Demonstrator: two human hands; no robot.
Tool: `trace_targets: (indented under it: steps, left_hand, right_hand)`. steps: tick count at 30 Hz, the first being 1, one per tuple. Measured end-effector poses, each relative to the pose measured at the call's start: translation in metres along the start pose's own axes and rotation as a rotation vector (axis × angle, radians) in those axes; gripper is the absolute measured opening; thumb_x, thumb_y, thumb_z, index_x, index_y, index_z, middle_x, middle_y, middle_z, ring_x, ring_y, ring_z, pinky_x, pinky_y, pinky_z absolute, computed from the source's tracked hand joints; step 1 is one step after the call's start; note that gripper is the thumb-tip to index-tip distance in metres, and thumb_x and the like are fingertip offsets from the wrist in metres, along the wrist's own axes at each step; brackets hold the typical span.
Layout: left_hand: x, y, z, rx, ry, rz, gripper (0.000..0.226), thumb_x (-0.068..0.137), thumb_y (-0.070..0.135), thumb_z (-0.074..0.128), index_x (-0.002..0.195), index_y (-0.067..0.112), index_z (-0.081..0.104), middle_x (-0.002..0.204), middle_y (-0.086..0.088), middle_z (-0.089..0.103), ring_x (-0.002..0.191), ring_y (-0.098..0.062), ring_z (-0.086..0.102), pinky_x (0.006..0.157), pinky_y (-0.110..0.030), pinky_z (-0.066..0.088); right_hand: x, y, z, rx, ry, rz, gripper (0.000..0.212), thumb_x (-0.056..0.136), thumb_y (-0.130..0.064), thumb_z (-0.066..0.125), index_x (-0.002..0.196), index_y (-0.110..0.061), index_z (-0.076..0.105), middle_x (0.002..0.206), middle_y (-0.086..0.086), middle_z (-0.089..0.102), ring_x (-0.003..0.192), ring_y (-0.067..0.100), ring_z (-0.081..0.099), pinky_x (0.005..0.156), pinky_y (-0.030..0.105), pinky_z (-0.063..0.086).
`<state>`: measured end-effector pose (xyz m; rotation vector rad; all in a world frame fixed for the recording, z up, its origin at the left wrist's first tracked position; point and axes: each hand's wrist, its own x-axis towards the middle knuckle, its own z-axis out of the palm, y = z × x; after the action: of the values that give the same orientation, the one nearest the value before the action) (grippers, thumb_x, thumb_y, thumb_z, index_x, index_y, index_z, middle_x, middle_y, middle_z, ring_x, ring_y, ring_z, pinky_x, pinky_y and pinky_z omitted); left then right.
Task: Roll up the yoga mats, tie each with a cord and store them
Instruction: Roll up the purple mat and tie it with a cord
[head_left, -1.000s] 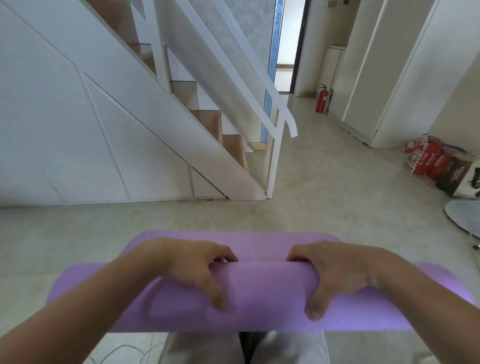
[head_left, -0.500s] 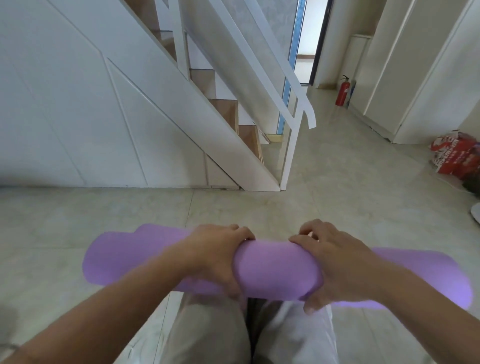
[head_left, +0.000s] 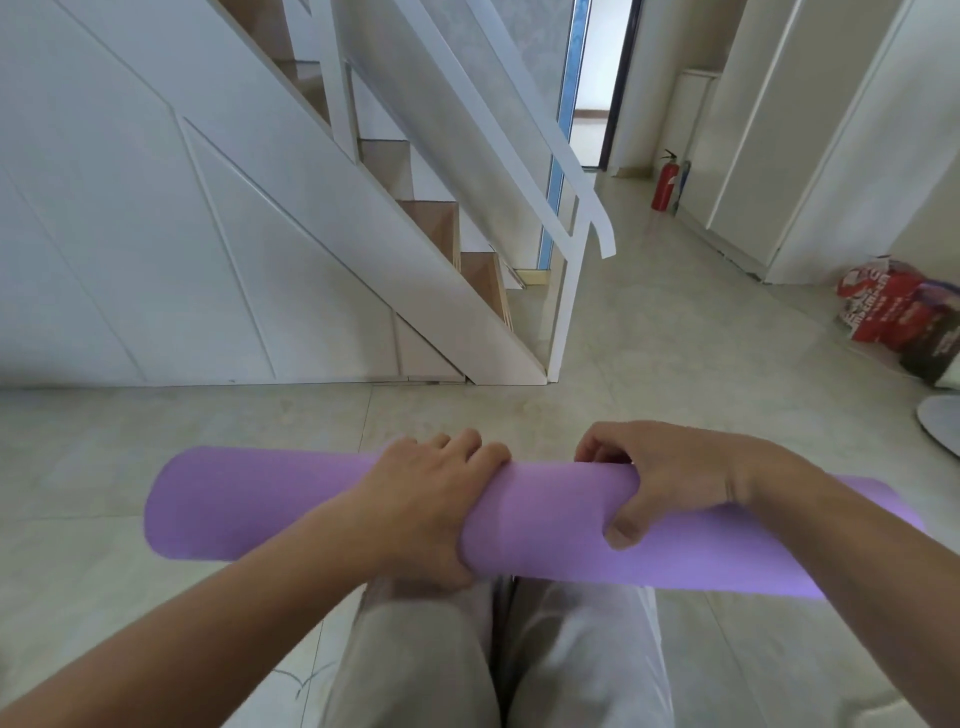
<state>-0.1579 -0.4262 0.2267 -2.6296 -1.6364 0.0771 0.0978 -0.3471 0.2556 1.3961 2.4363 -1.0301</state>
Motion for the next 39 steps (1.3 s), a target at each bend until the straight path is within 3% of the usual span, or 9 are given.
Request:
trace_targets:
  steps: [4, 8, 11, 15, 21, 25, 30, 34, 39]
  left_hand:
    - [0.007, -0.019, -0.016, -0.252, -0.219, -0.076, 0.088, 0.048, 0.059, 0.083, 0.123, 0.042, 0.04, 0.111, 0.019, 0.056, 0.094, -0.009, 0.056, 0.085, -0.031, 0.049]
    - [0.022, -0.044, -0.016, -0.638, -0.437, -0.174, 0.079, 0.041, 0.043, 0.092, 0.11, 0.04, 0.054, 0.105, 0.018, 0.064, 0.095, -0.009, 0.063, 0.086, -0.039, 0.056]
    - [0.028, -0.05, -0.012, -0.798, -0.542, -0.177, 0.076, 0.035, 0.042, 0.09, 0.105, 0.037, 0.061, 0.103, 0.013, 0.07, 0.094, -0.014, 0.07, 0.084, -0.044, 0.06]
    - [0.019, -0.038, -0.02, -0.659, -0.564, -0.117, 0.088, 0.044, 0.055, 0.086, 0.123, 0.044, 0.05, 0.117, 0.019, 0.061, 0.103, -0.009, 0.063, 0.092, -0.038, 0.055]
    - [-0.031, 0.005, -0.011, 0.088, -0.189, 0.036, 0.124, 0.048, 0.078, 0.071, 0.145, 0.031, 0.01, 0.132, 0.008, 0.034, 0.112, -0.018, 0.045, 0.1, -0.038, 0.04]
    - [-0.027, -0.004, 0.01, -0.072, -0.274, -0.034, 0.104, 0.049, 0.067, 0.073, 0.137, 0.034, 0.028, 0.121, 0.011, 0.046, 0.105, -0.017, 0.054, 0.088, -0.035, 0.048]
    - [0.005, -0.031, 0.001, -0.407, -0.463, -0.101, 0.098, 0.042, 0.065, 0.083, 0.128, 0.042, 0.042, 0.118, 0.019, 0.058, 0.106, -0.012, 0.057, 0.097, -0.035, 0.046]
    - [0.013, -0.037, -0.01, -0.664, -0.698, -0.134, 0.081, 0.039, 0.057, 0.086, 0.113, 0.039, 0.059, 0.105, 0.021, 0.068, 0.099, -0.006, 0.065, 0.094, -0.035, 0.054]
    - [-0.014, -0.012, -0.013, -0.304, -0.464, -0.007, 0.114, 0.049, 0.073, 0.078, 0.145, 0.044, 0.022, 0.139, 0.021, 0.04, 0.124, -0.007, 0.046, 0.108, -0.033, 0.038]
  right_hand:
    - [-0.006, -0.018, -0.007, -0.014, -0.082, -0.005, 0.061, 0.058, -0.052, 0.075, 0.117, -0.043, 0.06, 0.109, -0.021, 0.066, 0.098, 0.002, 0.064, 0.095, 0.039, 0.052]
    - [-0.018, -0.034, 0.009, -0.463, 0.053, -0.061, 0.114, 0.049, -0.074, 0.078, 0.145, -0.047, 0.022, 0.135, -0.027, 0.032, 0.119, 0.002, 0.04, 0.102, 0.029, 0.037]
    - [-0.014, -0.038, 0.028, -0.643, 0.155, -0.106, 0.118, 0.049, -0.073, 0.076, 0.146, -0.041, 0.017, 0.131, -0.019, 0.033, 0.117, 0.009, 0.044, 0.093, 0.028, 0.041]
    - [-0.013, -0.029, 0.021, -0.446, 0.075, -0.056, 0.093, 0.045, -0.066, 0.078, 0.126, -0.049, 0.034, 0.115, -0.025, 0.053, 0.098, 0.003, 0.055, 0.087, 0.026, 0.047]
    - [-0.006, -0.018, 0.01, 0.042, -0.243, 0.041, 0.079, 0.04, -0.052, 0.086, 0.112, -0.048, 0.053, 0.109, -0.023, 0.064, 0.098, 0.005, 0.066, 0.09, 0.04, 0.055]
    - [0.001, -0.024, 0.025, -0.093, -0.267, 0.032, 0.072, 0.051, -0.062, 0.078, 0.117, -0.047, 0.055, 0.113, -0.024, 0.06, 0.103, 0.004, 0.062, 0.096, 0.039, 0.051]
    - [-0.013, -0.032, 0.036, -0.472, -0.042, -0.042, 0.121, 0.045, -0.075, 0.077, 0.145, -0.045, 0.017, 0.129, -0.02, 0.032, 0.118, 0.01, 0.042, 0.101, 0.032, 0.04]
    - [-0.016, -0.031, 0.033, -0.278, -0.058, 0.013, 0.093, 0.043, -0.066, 0.081, 0.122, -0.056, 0.032, 0.114, -0.024, 0.054, 0.104, 0.007, 0.055, 0.091, 0.032, 0.049]
    - [-0.007, -0.021, 0.02, -0.092, -0.238, 0.056, 0.075, 0.04, -0.059, 0.082, 0.108, -0.042, 0.054, 0.105, -0.02, 0.063, 0.096, 0.003, 0.061, 0.09, 0.035, 0.052]
